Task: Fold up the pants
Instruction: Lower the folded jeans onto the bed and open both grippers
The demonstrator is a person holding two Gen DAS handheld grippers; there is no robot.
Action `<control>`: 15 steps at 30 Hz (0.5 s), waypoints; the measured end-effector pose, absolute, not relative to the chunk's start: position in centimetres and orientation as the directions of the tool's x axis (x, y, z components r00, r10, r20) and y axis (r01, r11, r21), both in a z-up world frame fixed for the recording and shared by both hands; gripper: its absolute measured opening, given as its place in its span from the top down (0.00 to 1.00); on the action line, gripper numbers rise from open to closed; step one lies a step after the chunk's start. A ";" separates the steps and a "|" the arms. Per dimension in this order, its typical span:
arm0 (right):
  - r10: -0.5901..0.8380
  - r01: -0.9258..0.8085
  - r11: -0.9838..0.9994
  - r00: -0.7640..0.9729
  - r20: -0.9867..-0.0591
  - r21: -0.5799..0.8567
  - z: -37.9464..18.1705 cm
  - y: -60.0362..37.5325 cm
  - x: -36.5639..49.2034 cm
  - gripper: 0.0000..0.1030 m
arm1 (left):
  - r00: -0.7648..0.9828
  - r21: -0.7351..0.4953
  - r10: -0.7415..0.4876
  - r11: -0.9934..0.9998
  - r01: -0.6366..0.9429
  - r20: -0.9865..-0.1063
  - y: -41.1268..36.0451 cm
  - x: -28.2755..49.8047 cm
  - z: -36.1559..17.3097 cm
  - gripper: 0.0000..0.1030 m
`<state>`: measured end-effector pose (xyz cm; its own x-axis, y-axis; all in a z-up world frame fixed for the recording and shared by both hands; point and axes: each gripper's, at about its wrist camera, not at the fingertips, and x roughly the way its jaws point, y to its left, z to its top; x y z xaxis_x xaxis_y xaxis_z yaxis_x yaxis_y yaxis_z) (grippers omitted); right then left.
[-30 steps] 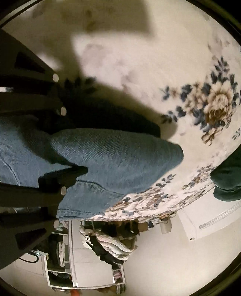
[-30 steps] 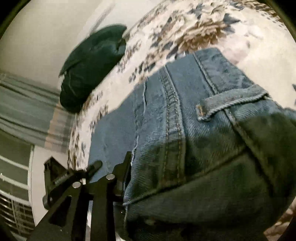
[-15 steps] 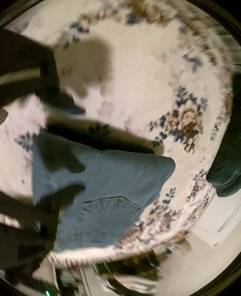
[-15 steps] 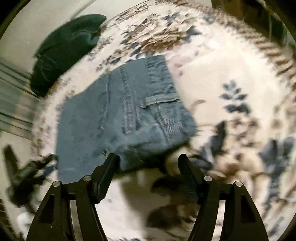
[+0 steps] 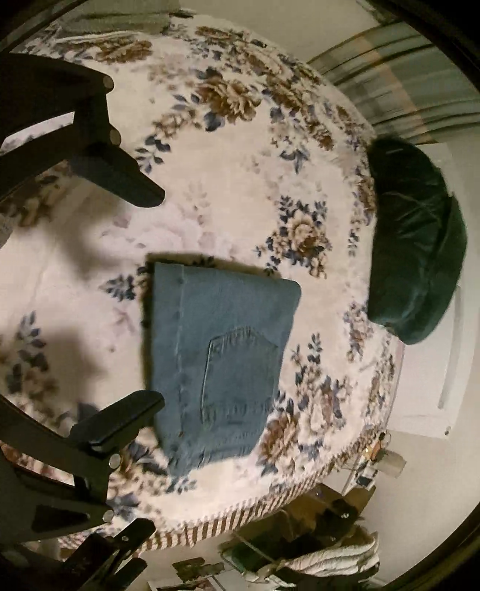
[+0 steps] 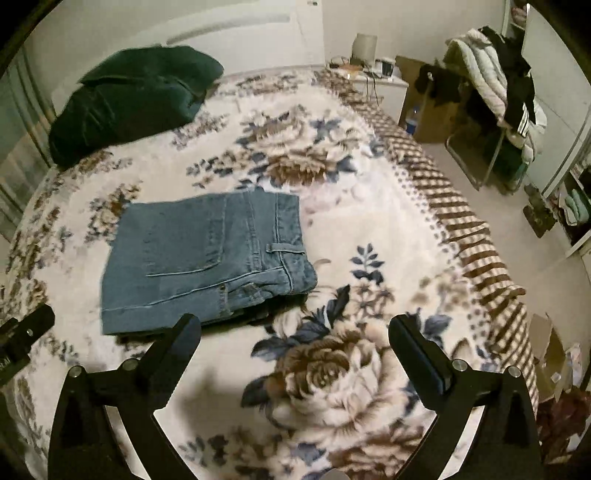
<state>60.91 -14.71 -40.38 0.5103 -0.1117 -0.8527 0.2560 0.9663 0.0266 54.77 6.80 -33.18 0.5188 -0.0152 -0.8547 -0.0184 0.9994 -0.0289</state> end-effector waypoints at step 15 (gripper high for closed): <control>-0.062 0.143 0.988 0.678 -0.733 0.049 -20.3 -14.0 42.0 0.00 | 0.645 0.013 0.024 1.000 -0.022 -0.764 3.6 37.8 -16.9 0.02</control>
